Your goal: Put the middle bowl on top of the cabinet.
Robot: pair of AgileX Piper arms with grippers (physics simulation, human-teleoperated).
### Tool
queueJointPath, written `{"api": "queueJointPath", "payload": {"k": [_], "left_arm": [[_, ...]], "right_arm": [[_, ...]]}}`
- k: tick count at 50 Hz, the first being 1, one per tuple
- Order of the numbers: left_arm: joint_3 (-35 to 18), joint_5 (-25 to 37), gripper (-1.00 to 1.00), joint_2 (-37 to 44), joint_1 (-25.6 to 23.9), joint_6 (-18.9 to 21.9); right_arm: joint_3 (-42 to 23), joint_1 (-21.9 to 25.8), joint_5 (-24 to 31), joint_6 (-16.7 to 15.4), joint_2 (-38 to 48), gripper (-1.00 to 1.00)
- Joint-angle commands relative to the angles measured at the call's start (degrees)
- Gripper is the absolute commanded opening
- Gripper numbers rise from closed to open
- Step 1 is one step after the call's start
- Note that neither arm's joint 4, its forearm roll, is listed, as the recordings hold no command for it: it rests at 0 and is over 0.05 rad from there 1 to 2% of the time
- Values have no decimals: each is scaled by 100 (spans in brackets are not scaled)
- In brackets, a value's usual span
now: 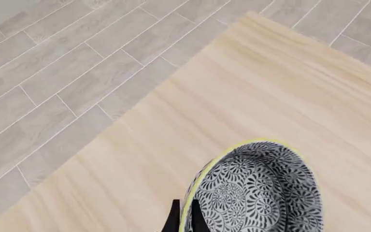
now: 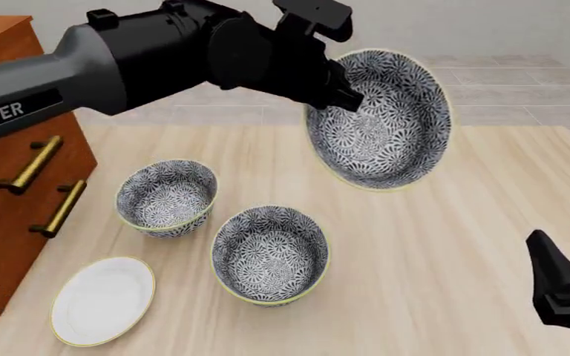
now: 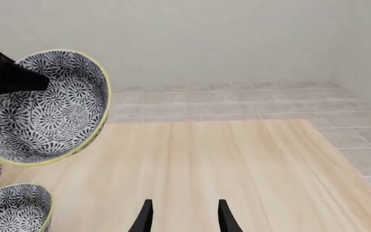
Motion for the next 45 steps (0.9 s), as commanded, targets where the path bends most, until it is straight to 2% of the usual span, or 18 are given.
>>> {"api": "queueJointPath", "payload": {"k": [1,31,40,41,45], "left_arm": [[-289,321,-100,-149,129,17],[-779,910,-100,-525,590,126],[-909,1058,-100,-585,732,166],[-898,1061,-100,-604,818,287],[-962,1124,-100,-648,934,338]], "right_arm": [[-1,-4,-80,5,50,100],[-28,-24,346,28,-420,100],[-32,-35,256,33,-336,100],[-30,-31,250,40,-331,100],[-30,-42,235,49,-315,100]]}}
